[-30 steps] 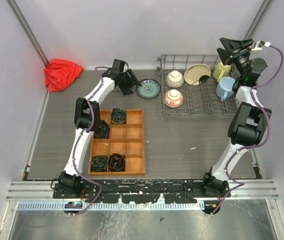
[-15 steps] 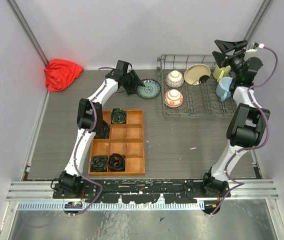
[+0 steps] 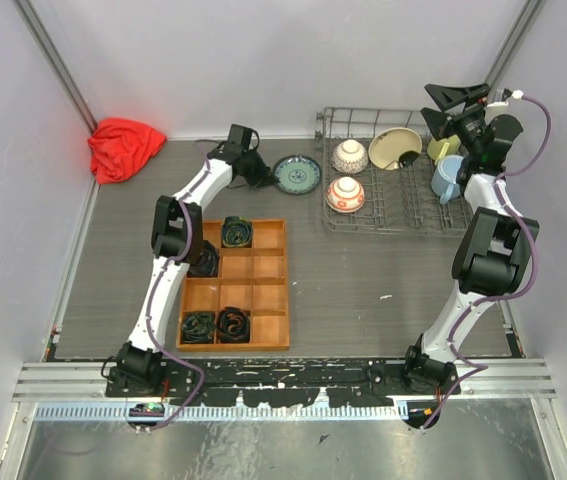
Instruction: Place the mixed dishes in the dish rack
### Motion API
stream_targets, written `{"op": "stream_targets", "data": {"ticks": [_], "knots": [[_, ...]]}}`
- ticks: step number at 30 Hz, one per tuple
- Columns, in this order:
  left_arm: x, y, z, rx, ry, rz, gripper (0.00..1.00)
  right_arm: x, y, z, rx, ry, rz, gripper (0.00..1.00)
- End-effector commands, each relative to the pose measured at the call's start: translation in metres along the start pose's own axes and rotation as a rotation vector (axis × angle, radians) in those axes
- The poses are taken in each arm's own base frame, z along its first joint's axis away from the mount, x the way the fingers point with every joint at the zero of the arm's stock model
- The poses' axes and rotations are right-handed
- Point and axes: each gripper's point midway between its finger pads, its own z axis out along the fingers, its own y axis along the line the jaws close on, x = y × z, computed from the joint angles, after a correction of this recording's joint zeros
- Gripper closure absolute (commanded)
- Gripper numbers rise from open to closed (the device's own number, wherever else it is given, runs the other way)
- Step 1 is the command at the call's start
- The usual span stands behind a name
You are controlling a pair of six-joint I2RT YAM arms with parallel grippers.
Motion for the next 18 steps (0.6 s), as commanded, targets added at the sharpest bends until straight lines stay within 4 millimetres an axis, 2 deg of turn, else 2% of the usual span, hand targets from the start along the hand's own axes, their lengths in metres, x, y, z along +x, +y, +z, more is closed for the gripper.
{"op": "stream_targets", "data": {"ticks": [1,2,10,14,18], "knots": [[0.024,0.006,0.014,0.002,0.046,0.015,0.97,0.004,0.044,-0.006,-0.07,0.017,-0.1,0.01],[0.025,0.008,0.012,-0.003,0.047,0.02,1.0,0.005,0.043,-0.006,-0.066,0.022,-0.098,0.01],[0.024,0.031,-0.015,-0.039,0.03,0.027,1.0,0.021,0.038,-0.002,-0.06,0.077,-0.107,0.01],[0.021,0.031,-0.039,-0.017,0.016,0.051,1.0,0.04,0.03,0.006,-0.02,0.164,-0.162,0.01],[0.017,0.025,-0.071,0.03,-0.009,0.07,1.0,0.067,0.017,0.011,0.022,0.266,-0.193,0.01]]}}
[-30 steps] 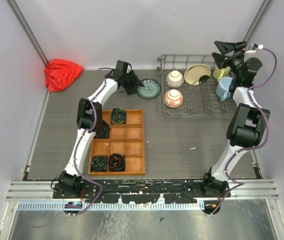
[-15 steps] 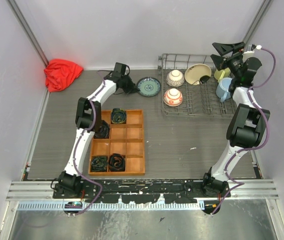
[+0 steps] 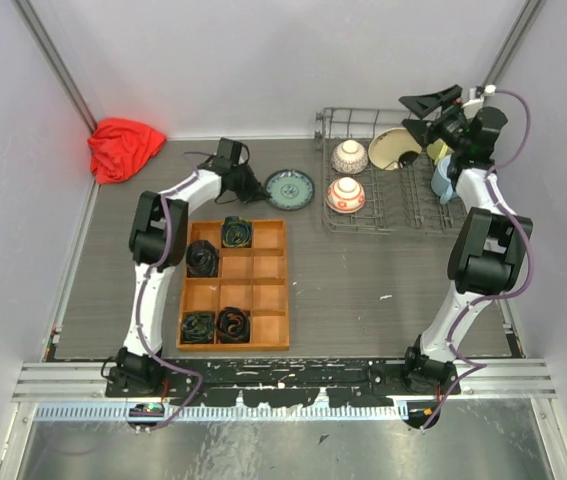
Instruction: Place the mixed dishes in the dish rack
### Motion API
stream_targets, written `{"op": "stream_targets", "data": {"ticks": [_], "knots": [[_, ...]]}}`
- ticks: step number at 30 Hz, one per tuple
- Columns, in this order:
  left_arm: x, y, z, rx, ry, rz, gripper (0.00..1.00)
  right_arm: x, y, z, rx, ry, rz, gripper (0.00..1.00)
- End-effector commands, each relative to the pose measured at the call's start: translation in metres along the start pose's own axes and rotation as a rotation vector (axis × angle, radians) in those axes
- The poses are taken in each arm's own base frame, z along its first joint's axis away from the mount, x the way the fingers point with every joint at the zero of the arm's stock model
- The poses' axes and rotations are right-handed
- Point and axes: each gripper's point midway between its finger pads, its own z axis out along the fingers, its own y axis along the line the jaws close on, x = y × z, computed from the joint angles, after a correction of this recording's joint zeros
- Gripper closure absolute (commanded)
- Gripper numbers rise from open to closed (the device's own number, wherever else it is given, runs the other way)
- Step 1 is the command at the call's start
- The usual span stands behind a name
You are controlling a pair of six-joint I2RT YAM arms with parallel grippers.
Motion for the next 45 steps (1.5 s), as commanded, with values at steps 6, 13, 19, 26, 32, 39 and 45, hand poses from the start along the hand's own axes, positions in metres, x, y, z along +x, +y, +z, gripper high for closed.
{"op": "stream_targets", "data": {"ticks": [6,13,19,26,32,39,45], "knots": [[-0.021,-0.017,-0.088,0.107,-0.096,0.078,1.0,0.061,0.028,0.015,0.005,0.228,-0.209,0.05],[-0.024,-0.062,-0.145,0.264,-0.124,0.149,1.0,0.121,0.052,0.019,-0.138,0.446,-0.357,0.14],[-0.008,-0.097,-0.186,0.408,-0.069,0.176,1.0,0.148,0.07,0.013,-0.253,0.547,-0.393,0.19],[0.013,-0.118,-0.23,0.491,-0.063,0.213,1.0,0.186,0.069,0.007,-0.226,0.633,-0.429,0.19],[0.027,-0.127,-0.24,0.493,-0.057,0.243,1.0,0.22,0.066,0.003,-0.188,0.711,-0.489,0.2],[0.034,-0.12,-0.245,0.467,-0.088,0.243,1.0,0.218,0.083,-0.009,-0.208,0.676,-0.519,0.2],[0.029,-0.12,-0.255,0.467,-0.131,0.245,1.0,0.196,0.082,-0.019,-0.166,0.608,-0.523,0.2]]}}
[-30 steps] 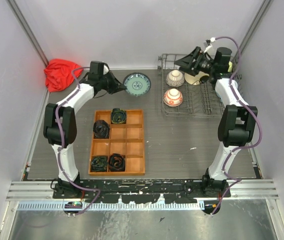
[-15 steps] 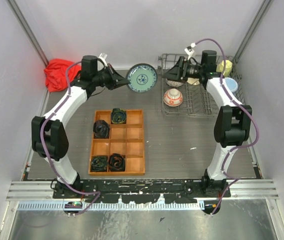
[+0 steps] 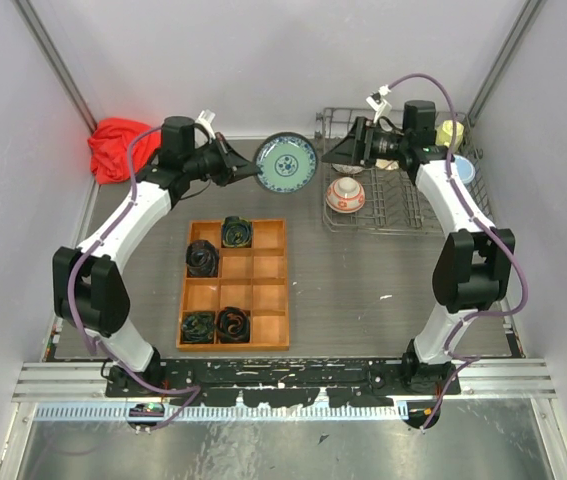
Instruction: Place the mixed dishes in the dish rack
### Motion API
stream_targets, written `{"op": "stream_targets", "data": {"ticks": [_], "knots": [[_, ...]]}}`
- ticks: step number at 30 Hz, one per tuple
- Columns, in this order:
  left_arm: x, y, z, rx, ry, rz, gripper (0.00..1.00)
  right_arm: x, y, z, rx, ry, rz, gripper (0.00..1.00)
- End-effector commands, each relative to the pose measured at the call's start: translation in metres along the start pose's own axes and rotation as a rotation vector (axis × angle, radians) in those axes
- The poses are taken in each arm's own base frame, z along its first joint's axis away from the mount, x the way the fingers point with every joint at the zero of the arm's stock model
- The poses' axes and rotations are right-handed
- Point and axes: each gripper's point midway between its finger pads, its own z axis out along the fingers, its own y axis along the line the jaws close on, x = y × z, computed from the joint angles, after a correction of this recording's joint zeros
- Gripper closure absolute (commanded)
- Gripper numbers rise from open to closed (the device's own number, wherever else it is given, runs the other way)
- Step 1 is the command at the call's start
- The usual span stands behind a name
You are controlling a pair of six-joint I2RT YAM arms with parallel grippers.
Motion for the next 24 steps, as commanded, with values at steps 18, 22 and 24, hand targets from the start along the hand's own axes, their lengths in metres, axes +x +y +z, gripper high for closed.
{"op": "stream_targets", "data": {"ticks": [18,22,24], "knots": [[-0.004,-0.019,-0.002,0.045,-0.027,0.023,1.0,-0.018,0.049,-0.009,-0.092,-0.063,-0.084,0.21],[-0.001,-0.019,0.001,0.045,-0.019,0.023,1.0,-0.015,0.053,-0.001,-0.108,-0.055,-0.073,0.22],[0.0,-0.021,0.002,0.048,-0.015,0.023,1.0,-0.016,0.054,0.003,-0.115,-0.059,-0.077,0.24]]}}
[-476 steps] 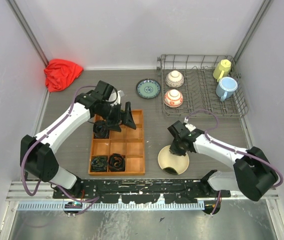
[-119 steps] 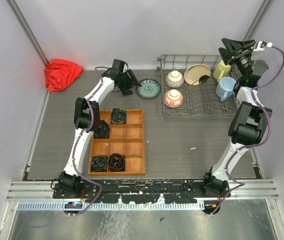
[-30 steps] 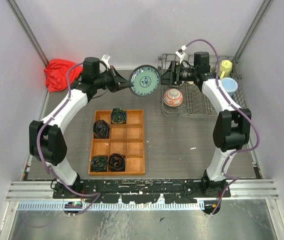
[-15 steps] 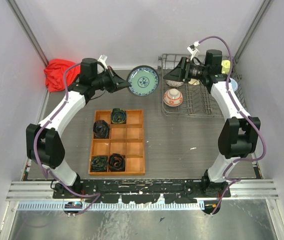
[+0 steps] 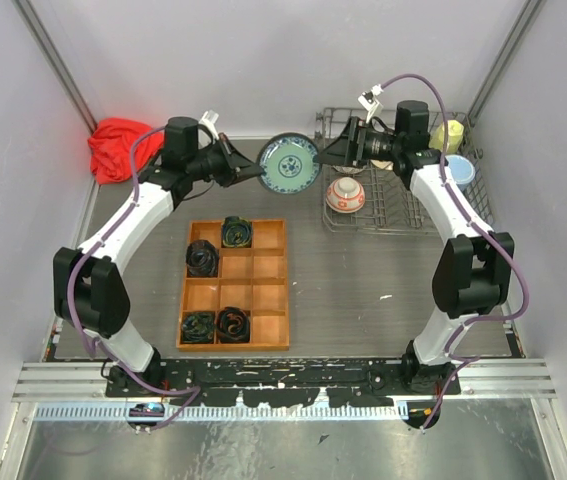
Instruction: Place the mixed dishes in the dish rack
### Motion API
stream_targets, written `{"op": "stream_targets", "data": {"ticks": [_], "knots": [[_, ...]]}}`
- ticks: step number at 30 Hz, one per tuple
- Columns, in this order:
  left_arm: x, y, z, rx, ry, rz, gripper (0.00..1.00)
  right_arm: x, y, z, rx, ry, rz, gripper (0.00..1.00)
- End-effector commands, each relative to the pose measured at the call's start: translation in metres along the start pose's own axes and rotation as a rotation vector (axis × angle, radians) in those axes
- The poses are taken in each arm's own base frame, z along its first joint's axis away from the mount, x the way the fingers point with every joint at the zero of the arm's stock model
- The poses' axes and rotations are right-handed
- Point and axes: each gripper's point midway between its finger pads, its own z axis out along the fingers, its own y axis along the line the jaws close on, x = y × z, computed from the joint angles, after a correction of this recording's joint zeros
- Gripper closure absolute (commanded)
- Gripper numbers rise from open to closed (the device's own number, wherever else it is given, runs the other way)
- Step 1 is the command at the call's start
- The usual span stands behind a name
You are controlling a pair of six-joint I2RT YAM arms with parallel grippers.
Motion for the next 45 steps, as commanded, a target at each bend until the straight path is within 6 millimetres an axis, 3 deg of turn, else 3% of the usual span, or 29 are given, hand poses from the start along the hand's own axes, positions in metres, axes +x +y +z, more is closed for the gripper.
{"op": "stream_targets", "data": {"ticks": [1,15,19,21,23,26,30,37,41,45], "knots": [[-0.004,-0.015,0.002,0.047,-0.012,0.023,1.0,-0.015,0.024,0.004,-0.056,-0.037,-0.071,0.28],[0.002,-0.02,0.014,0.057,0.015,0.027,1.0,-0.014,0.021,0.021,-0.039,-0.019,-0.068,0.66],[0.0,-0.021,0.016,0.056,0.013,0.03,1.0,-0.013,0.016,0.019,0.004,-0.006,-0.083,0.96],[0.0,-0.018,0.016,0.038,0.015,0.035,1.0,-0.014,0.013,0.016,0.042,0.009,-0.114,0.99],[-0.002,-0.016,0.016,0.014,0.012,0.049,0.87,-0.019,0.009,0.01,0.089,0.013,-0.167,0.99],[-0.005,-0.01,0.013,-0.022,-0.003,0.053,0.49,-0.033,0.006,-0.009,0.116,-0.01,-0.255,0.99],[-0.008,0.001,0.005,-0.05,-0.013,0.033,0.23,-0.055,0.003,-0.044,0.168,-0.067,-0.449,0.99],[-0.005,0.028,-0.011,-0.086,-0.017,-0.02,0.19,-0.064,-0.012,-0.105,0.216,-0.055,-0.921,0.99],[-0.002,0.04,-0.016,-0.104,-0.013,-0.04,0.19,-0.077,-0.033,-0.146,0.273,-0.07,-1.058,0.99],[-0.001,0.051,-0.017,-0.125,-0.003,-0.059,0.19,-0.071,-0.055,-0.166,0.282,-0.028,-1.198,0.99]]}}
